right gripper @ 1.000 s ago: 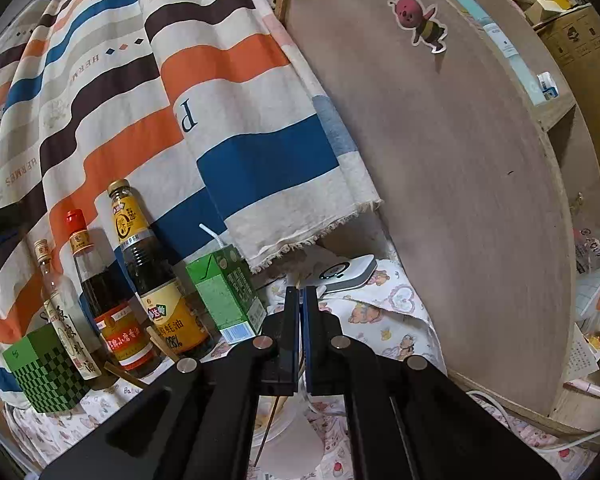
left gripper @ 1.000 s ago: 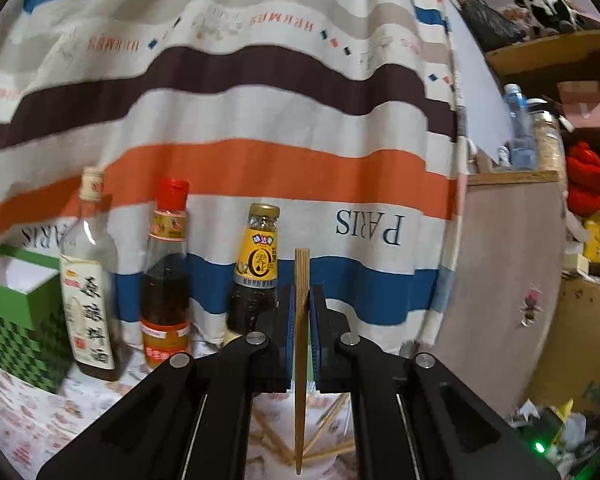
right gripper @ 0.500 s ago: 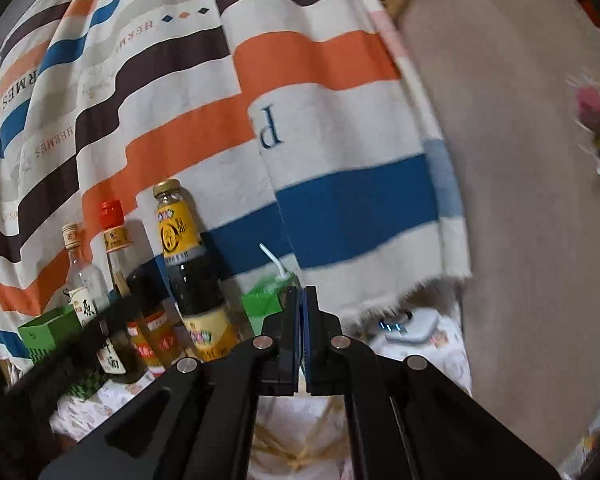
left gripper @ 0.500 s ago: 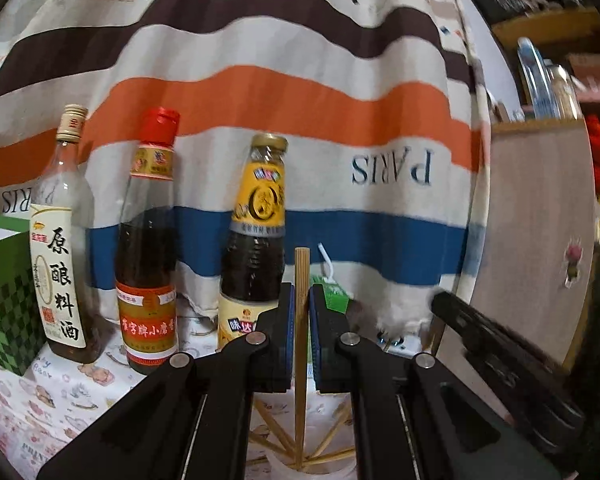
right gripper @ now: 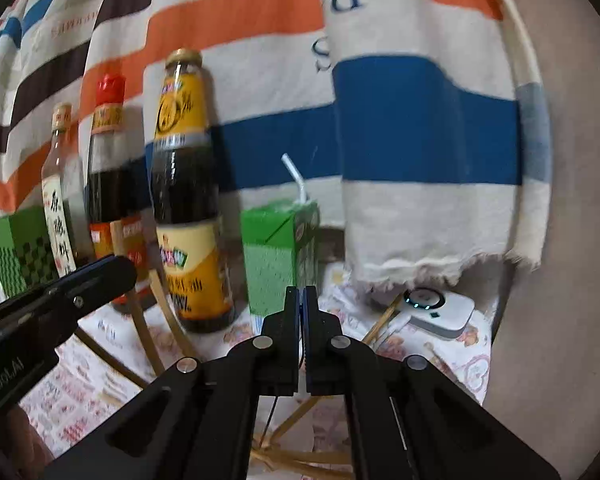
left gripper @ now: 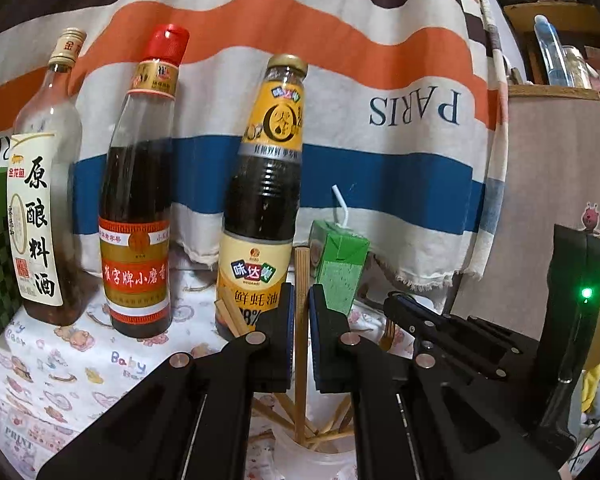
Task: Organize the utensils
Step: 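Carry both upright chopsticks over the clear cup, then lower the chopsticks into the cup and open both grippers, then move both grippers back over the remaining chopsticks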
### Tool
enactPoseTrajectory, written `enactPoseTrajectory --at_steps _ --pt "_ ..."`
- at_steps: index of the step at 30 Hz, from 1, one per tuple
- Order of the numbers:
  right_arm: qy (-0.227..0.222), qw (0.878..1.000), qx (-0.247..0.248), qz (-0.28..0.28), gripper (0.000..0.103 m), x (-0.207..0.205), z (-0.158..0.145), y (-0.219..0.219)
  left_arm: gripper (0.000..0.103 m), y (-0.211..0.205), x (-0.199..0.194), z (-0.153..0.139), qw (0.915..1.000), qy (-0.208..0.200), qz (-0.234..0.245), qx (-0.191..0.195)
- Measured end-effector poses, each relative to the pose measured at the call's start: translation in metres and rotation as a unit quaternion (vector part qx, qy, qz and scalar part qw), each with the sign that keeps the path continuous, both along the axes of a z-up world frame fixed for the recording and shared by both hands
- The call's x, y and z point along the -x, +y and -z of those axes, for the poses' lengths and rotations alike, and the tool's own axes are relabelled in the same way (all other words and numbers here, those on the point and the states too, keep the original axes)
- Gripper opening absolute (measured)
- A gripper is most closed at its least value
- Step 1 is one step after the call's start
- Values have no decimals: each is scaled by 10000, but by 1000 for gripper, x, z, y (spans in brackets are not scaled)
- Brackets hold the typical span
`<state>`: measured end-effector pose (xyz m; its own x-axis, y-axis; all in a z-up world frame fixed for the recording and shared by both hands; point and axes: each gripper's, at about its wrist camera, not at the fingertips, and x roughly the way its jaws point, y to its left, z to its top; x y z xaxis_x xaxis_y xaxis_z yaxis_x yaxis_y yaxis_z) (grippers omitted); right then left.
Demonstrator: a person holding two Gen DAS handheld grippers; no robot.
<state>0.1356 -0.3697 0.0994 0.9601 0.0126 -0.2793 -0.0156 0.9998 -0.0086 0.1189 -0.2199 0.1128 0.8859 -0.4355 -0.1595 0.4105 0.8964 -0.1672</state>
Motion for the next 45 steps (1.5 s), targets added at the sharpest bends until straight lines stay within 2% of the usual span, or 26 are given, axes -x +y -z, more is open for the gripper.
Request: enactPoseTrajectory --at_steps 3,10,12,14,15,16,18,20,23,25,27,31,33,34,37,38,43,45 --pt "159 9997 187 -81 2 -3 3 2 6 -1 -3 2 10000 47 11 -75" --pt "244 9995 19 -185 2 -4 3 -3 6 -2 -7 10 9997 190 28 -132" --pt "238 9996 -33 -160 2 -2 0 -4 9 -1 -5 9 9997 153 33 -175" --pt "199 9992 -315 -155 2 1 -3 -10 31 1 -1 5 9996 97 8 -249" --pt "189 9986 -452 -173 2 2 -4 -13 37 2 1 3 9996 74 -12 -256" --pt "186 9981 -566 -181 2 2 -7 -16 48 5 3 -1 9997 65 -46 -247" --pt "151 9977 -646 -113 2 6 -13 -19 55 16 12 -9 9998 -34 -91 -164" --pt "61 9976 -681 -54 2 12 -20 -21 66 29 22 -17 9994 -154 -207 -218" --pt "50 9969 -767 -164 4 15 -27 -19 75 50 39 -26 9980 -328 -456 -304" --pt "41 9965 -803 -228 9 19 -31 -14 82 65 47 -30 9966 -345 -646 -383" --pt "-12 9964 -795 -276 21 25 -34 -7 87 81 54 -31 9960 -291 -747 -385" --pt "-94 9958 -748 -515 33 33 -43 12 98 109 72 -30 9938 -250 -981 -450" --pt "-134 9951 -765 -612 49 38 -46 22 101 123 83 -27 9919 -297 -1122 -513" --pt "-172 9950 -740 -656 51 41 -48 27 102 130 88 -24 9911 -325 -1183 -518" --pt "-200 9951 -716 -654 63 56 -51 47 102 146 99 -17 9898 -288 -1261 -602" --pt "-169 9945 -802 -656 71 61 -49 52 102 151 103 -14 9893 -279 -1284 -635" --pt "222 9946 -762 -664 77 80 -36 77 102 171 118 0 9855 -289 -1513 -715" --pt "326 9941 -834 -619 87 87 -27 84 102 180 122 7 9868 -213 -1486 -608"
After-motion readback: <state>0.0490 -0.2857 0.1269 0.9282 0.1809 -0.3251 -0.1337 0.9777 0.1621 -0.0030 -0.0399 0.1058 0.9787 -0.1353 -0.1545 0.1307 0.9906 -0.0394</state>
